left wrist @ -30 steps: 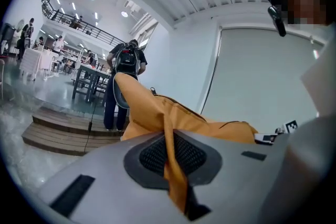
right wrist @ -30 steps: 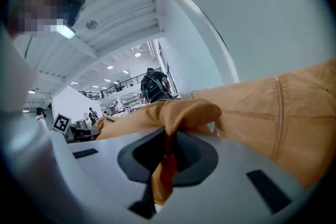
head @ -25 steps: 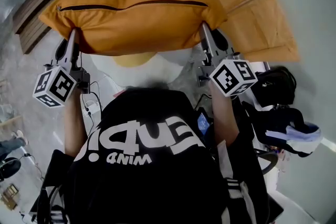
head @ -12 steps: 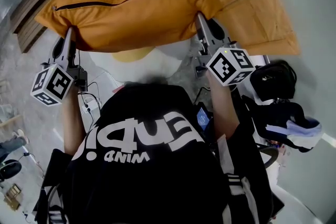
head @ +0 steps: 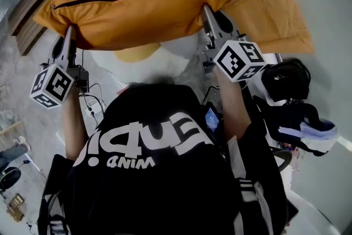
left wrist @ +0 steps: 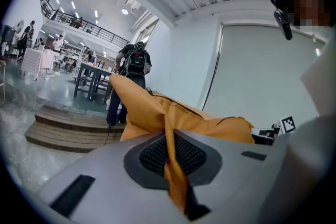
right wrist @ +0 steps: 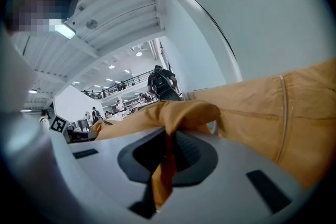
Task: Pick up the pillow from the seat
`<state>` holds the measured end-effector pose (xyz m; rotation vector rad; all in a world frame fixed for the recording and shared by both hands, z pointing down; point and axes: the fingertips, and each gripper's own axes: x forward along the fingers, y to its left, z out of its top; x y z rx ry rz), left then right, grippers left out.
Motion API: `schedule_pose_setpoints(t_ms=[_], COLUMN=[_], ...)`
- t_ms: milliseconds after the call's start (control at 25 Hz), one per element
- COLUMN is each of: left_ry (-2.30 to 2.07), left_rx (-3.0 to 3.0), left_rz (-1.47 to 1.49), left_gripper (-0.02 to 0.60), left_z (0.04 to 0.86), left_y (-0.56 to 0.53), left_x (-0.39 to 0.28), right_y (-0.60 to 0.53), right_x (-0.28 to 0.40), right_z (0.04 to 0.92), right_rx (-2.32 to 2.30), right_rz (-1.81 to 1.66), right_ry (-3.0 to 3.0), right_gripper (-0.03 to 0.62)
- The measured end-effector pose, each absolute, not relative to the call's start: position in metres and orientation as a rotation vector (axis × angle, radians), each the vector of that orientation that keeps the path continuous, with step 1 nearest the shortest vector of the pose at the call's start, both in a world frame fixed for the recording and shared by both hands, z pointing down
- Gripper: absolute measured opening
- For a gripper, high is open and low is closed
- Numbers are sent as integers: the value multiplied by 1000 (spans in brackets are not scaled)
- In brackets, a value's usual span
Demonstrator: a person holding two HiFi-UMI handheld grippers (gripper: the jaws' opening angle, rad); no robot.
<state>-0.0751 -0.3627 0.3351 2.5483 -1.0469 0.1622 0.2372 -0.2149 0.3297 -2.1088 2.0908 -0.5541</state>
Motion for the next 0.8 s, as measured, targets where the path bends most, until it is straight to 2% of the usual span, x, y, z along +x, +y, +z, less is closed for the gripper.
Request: schedule_pose_setpoints(t_ms=[800], left_ry=[-1066], left_rx=[2529], left_rz=[189], left_gripper=[23], left_z=[341], left_y=[-368], left_x=[-78], right_y=[-225], right_x=[237], right_z=[341], right_rx=[-2087], right_rz=[-599], right_ry=[2090], right_gripper=[43])
